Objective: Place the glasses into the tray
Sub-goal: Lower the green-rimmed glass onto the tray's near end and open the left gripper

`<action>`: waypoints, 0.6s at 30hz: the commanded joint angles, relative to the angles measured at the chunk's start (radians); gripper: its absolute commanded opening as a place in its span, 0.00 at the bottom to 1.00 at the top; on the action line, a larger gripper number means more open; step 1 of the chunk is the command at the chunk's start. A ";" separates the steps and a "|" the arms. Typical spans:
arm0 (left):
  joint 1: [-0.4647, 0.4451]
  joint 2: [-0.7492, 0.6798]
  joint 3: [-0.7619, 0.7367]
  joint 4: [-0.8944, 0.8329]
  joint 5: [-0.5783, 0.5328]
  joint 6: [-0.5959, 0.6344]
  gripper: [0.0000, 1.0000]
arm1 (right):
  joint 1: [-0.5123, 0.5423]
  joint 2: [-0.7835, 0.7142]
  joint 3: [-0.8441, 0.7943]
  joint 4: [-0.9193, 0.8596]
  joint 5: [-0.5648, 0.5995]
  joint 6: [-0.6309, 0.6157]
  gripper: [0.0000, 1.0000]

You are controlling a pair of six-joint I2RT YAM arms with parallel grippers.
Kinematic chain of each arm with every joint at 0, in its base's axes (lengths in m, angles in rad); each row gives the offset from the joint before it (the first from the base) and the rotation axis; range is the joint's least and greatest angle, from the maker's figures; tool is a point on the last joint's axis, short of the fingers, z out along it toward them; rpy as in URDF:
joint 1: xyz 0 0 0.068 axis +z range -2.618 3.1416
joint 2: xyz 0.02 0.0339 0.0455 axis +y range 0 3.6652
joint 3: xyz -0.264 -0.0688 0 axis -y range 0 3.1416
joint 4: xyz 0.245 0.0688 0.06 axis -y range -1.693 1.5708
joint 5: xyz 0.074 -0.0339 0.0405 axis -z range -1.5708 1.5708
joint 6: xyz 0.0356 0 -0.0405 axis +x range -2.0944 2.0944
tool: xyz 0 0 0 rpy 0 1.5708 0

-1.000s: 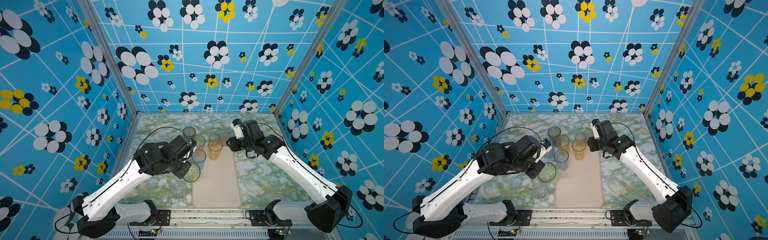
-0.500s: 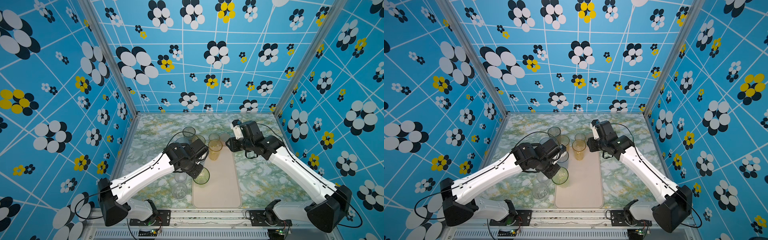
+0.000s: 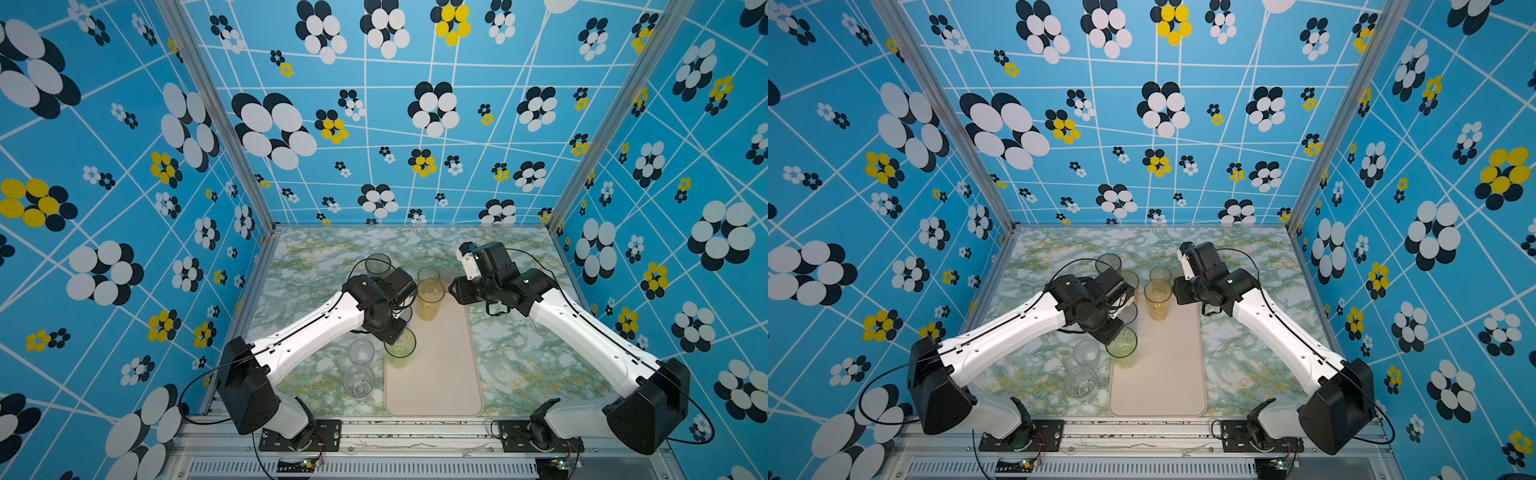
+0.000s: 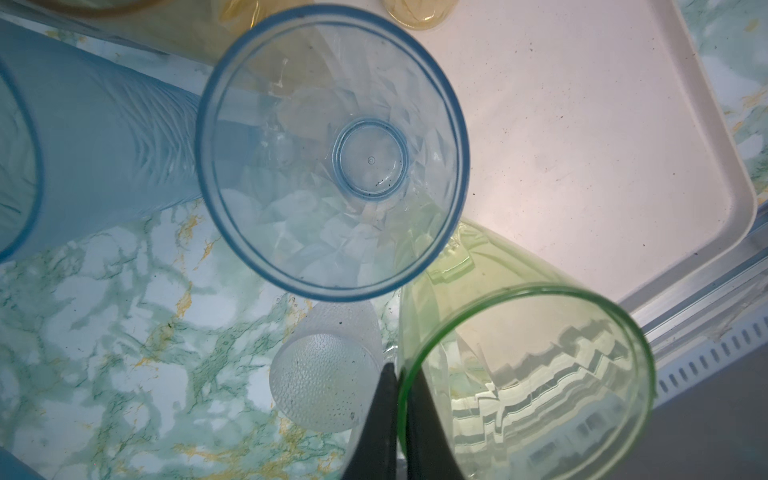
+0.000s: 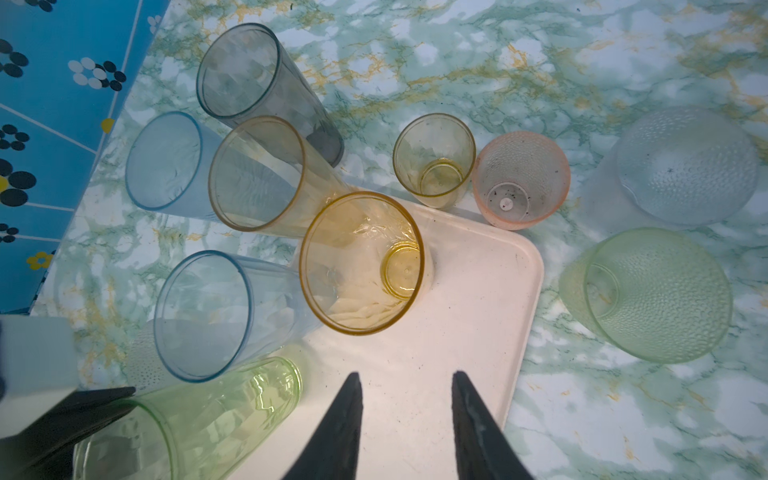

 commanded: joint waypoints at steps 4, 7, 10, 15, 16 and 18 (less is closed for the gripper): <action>0.028 0.048 0.006 0.004 0.042 0.033 0.02 | -0.006 0.030 0.025 -0.003 -0.014 -0.007 0.38; 0.037 0.055 0.004 0.007 0.042 0.039 0.03 | -0.006 0.039 0.028 -0.003 -0.016 -0.009 0.38; 0.048 0.058 0.004 0.013 0.046 0.043 0.03 | -0.006 0.047 0.030 -0.003 -0.018 -0.009 0.38; 0.054 0.064 0.010 0.001 0.051 0.053 0.04 | -0.007 0.058 0.032 -0.003 -0.021 -0.009 0.39; 0.054 0.063 0.013 -0.003 0.050 0.056 0.04 | -0.006 0.059 0.033 -0.003 -0.021 -0.009 0.39; 0.054 0.061 0.016 -0.009 0.054 0.056 0.05 | -0.006 0.061 0.035 -0.002 -0.024 -0.006 0.39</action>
